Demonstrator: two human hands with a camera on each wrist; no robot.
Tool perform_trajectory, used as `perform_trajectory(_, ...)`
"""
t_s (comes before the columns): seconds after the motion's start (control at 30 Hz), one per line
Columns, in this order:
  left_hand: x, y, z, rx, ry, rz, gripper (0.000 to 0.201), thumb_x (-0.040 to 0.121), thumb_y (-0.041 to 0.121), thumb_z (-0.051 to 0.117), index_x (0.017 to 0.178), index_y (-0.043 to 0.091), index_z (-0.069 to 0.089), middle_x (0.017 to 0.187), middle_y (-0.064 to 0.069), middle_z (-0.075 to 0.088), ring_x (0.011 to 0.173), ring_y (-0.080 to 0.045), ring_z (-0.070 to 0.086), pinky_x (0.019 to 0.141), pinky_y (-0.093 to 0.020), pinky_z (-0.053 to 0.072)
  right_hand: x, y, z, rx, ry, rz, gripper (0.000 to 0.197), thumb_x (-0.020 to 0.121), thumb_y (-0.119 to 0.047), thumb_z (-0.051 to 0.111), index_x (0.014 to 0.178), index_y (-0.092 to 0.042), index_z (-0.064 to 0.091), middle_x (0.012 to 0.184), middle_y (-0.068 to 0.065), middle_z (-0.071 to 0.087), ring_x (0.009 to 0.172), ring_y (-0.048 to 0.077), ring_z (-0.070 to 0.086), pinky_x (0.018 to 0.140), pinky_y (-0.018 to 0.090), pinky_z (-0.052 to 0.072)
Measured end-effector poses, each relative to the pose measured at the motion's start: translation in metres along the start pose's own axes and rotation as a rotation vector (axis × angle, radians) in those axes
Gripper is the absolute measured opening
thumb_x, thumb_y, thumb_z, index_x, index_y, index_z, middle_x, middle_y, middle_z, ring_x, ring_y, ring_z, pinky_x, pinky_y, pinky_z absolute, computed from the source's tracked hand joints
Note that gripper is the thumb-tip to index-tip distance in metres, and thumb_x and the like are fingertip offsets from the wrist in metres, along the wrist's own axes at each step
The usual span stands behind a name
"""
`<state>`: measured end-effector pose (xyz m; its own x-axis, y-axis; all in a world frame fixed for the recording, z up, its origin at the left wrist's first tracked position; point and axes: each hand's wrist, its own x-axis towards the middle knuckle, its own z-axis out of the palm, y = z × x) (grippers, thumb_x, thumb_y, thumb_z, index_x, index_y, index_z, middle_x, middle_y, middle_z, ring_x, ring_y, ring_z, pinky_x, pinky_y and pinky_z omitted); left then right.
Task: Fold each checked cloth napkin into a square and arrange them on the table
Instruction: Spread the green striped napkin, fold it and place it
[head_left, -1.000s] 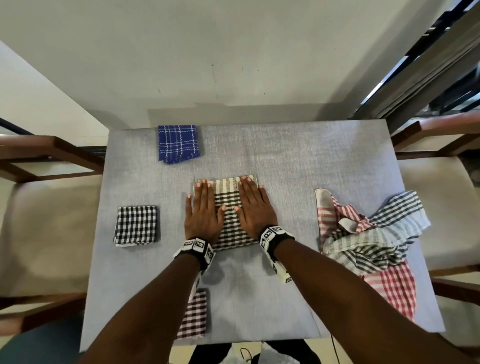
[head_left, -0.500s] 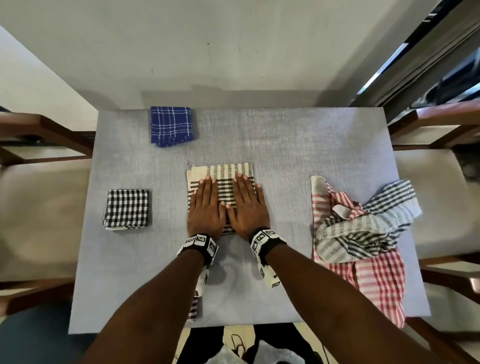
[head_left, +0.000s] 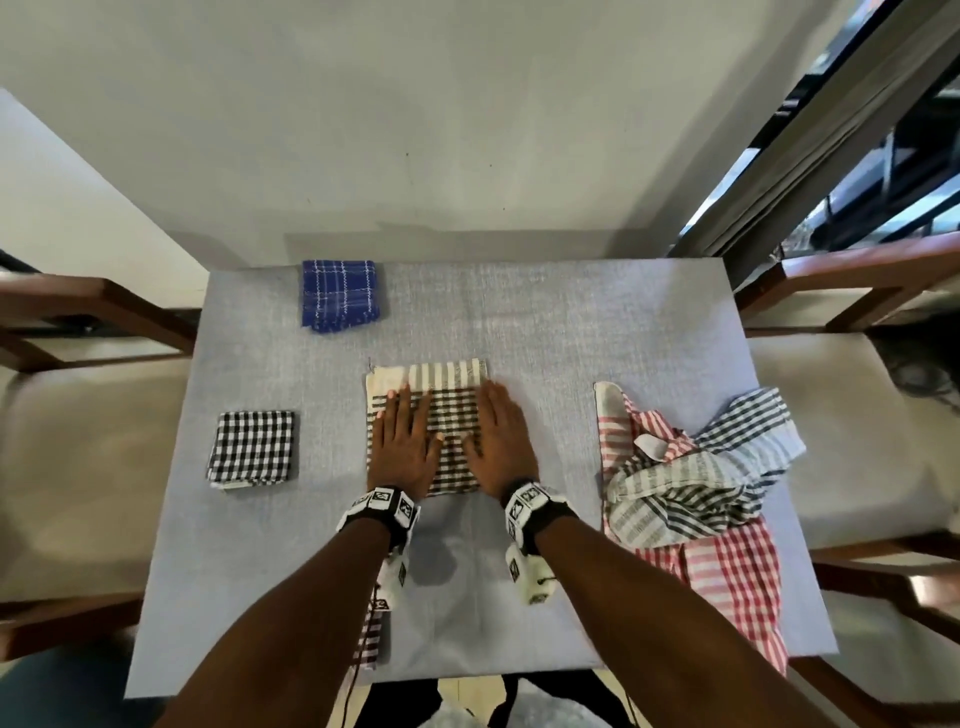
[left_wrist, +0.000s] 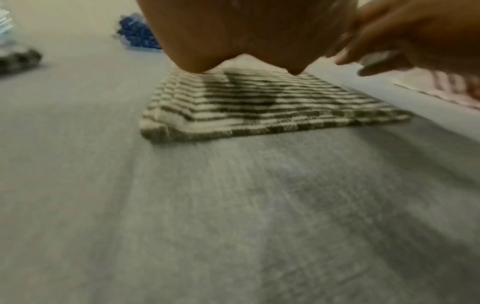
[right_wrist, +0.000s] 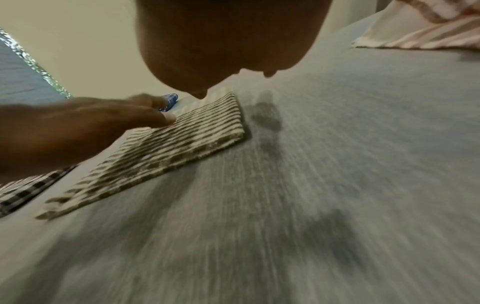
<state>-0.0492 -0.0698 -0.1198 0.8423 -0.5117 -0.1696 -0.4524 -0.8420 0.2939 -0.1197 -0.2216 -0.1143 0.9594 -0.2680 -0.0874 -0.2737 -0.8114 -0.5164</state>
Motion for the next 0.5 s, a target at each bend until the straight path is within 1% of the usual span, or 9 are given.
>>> perform_trajectory(0.03, 0.0, 0.005, -0.004, -0.004, 0.001, 0.013, 0.069, 0.094, 0.045, 0.025, 0.154, 0.014, 0.013, 0.161, -0.012, 0.004, 0.149, -0.027, 0.002, 0.121, -0.049, 0.008, -0.007, 0.001, -0.004, 0.012, 0.077, 0.035, 0.067, 0.094, -0.029, 0.044, 0.154, -0.009, 0.023, 0.161, 0.013, 0.024, 0.15, 0.027, 0.016, 0.122, 0.045, 0.016)
perform_trajectory(0.07, 0.0, 0.011, -0.01, 0.017, 0.005, 0.051, 0.071, 0.093, 0.044, 0.029, 0.154, 0.012, 0.012, 0.161, -0.012, 0.003, 0.149, -0.027, 0.002, 0.12, -0.05, 0.008, -0.014, 0.002, -0.009, 0.015, 0.145, 0.062, 0.063, 0.093, -0.025, 0.047, 0.151, -0.01, 0.03, 0.156, 0.013, 0.033, 0.146, 0.028, 0.026, 0.12, 0.046, 0.025)
perform_trajectory(0.13, -0.003, 0.021, -0.019, 0.041, -0.026, 0.165, 0.072, 0.091, 0.038, 0.035, 0.153, 0.011, 0.011, 0.161, -0.012, 0.006, 0.149, -0.026, 0.002, 0.12, -0.05, 0.011, -0.03, -0.002, -0.008, 0.032, 0.195, 0.152, 0.056, 0.089, -0.022, 0.052, 0.143, -0.012, 0.042, 0.141, 0.011, 0.049, 0.132, 0.029, 0.044, 0.106, 0.046, 0.043)
perform_trajectory(0.17, -0.004, 0.028, -0.024, 0.013, -0.047, 0.206, 0.071, 0.09, 0.035, 0.036, 0.153, 0.01, 0.013, 0.161, -0.012, 0.01, 0.149, -0.026, 0.005, 0.12, -0.049, 0.015, -0.035, -0.005, -0.008, 0.05, 0.187, 0.223, 0.054, 0.088, -0.023, 0.052, 0.14, -0.014, 0.045, 0.134, 0.01, 0.053, 0.124, 0.028, 0.048, 0.099, 0.044, 0.047)
perform_trajectory(0.23, -0.002, 0.041, -0.031, -0.098, -0.076, 0.184, 0.068, 0.091, 0.027, 0.041, 0.151, 0.007, 0.017, 0.158, -0.014, 0.019, 0.147, -0.028, 0.014, 0.119, -0.045, 0.02, -0.042, -0.013, -0.005, 0.087, 0.138, 0.379, 0.049, 0.089, -0.03, 0.051, 0.136, -0.017, 0.047, 0.125, 0.007, 0.055, 0.113, 0.027, 0.051, 0.09, 0.041, 0.049)
perform_trajectory(0.3, 0.003, 0.05, -0.032, -0.16, -0.117, 0.128, 0.065, 0.092, 0.02, 0.047, 0.15, 0.006, 0.019, 0.155, -0.016, 0.024, 0.144, -0.029, 0.022, 0.12, -0.04, 0.021, -0.044, -0.02, -0.003, 0.126, 0.088, 0.487, 0.043, 0.09, -0.035, 0.049, 0.13, -0.02, 0.047, 0.122, 0.006, 0.056, 0.108, 0.026, 0.052, 0.085, 0.04, 0.049)
perform_trajectory(0.4, 0.015, 0.057, -0.035, -0.099, -0.165, 0.123, 0.063, 0.092, 0.019, 0.048, 0.149, 0.007, 0.023, 0.15, -0.016, 0.032, 0.136, -0.03, 0.035, 0.114, -0.04, 0.031, -0.043, -0.03, -0.003, 0.168, -0.011, 0.57, 0.041, 0.091, -0.039, 0.047, 0.127, -0.018, 0.045, 0.123, 0.007, 0.054, 0.11, 0.027, 0.054, 0.087, 0.041, 0.048)
perform_trajectory(0.5, 0.037, 0.06, -0.047, 0.004, -0.24, 0.125, 0.063, 0.091, 0.026, 0.043, 0.149, 0.008, 0.024, 0.148, -0.016, 0.035, 0.133, -0.031, 0.038, 0.11, -0.042, 0.034, -0.04, -0.034, -0.006, 0.203, -0.083, 0.669, 0.042, 0.092, -0.038, 0.047, 0.127, -0.014, 0.044, 0.126, 0.008, 0.052, 0.114, 0.029, 0.054, 0.089, 0.039, 0.047)
